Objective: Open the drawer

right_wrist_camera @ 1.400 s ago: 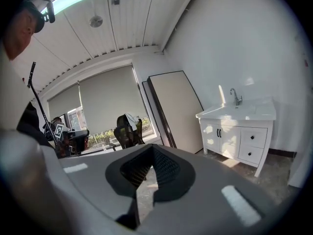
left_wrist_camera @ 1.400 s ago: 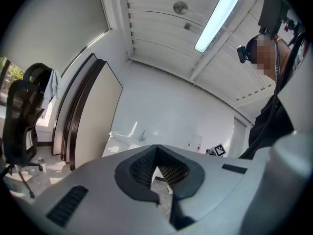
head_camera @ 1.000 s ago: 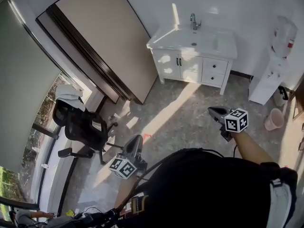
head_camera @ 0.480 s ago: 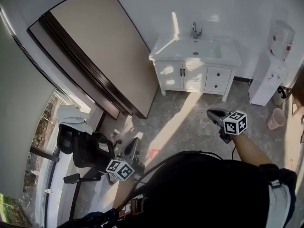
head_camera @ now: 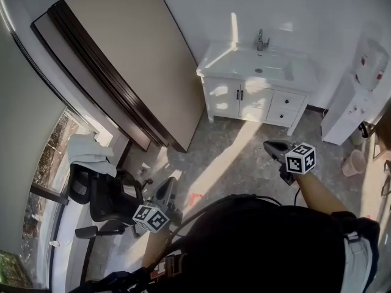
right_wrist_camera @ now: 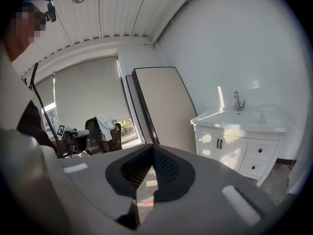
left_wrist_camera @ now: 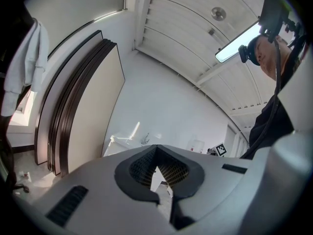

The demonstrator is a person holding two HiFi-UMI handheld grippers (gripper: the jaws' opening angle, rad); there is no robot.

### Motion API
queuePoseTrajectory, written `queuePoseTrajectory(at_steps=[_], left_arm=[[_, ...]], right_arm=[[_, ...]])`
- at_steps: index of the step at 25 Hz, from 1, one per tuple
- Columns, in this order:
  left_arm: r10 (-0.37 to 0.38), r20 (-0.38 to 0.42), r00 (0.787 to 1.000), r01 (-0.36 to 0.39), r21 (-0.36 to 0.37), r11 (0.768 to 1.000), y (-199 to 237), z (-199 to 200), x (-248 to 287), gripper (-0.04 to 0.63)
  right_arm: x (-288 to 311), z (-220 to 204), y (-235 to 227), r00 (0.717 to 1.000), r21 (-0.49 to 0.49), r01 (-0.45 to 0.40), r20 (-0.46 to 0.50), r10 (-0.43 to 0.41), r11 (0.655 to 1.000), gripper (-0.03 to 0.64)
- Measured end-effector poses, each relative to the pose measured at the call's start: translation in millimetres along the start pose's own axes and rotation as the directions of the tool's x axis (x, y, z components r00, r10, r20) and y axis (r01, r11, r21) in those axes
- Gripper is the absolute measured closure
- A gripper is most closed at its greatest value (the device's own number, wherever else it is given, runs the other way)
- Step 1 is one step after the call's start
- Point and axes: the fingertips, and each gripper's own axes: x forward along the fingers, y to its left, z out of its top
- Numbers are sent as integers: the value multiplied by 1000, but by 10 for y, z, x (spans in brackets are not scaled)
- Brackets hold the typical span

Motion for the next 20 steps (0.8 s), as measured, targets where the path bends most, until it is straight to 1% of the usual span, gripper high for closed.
queuePoseTrajectory(at_steps=[3,6,9,12,15,20], left_arm=[[30,9,999,-31,14,999,86,53,223,604],[76,26,997,-77,45,996,143,193,519,604],[106,67,992,-110,47,993,171,312,853,604],[137,89,987,-143,66,988,150,397,1217,604],[148,118,982,-156,59,986,130,419,1607,604],[162,86,983,-167,59,984,83,322,2232,604]], right_arm=[[228,53,-219,999,-5,-42,-13,42,999,615],[464,192,-581,997,-2,-72,-11,72,997,615],[661,471,-974,995,-7,-98,-9,98,995,615],[818,794,-1283,989,-52,-145,-6,145,988,615],[954,1011,-1588,983,-78,-181,-8,181,980,615],[1075,1159,-2169,980,-58,-200,-7,200,978,615]])
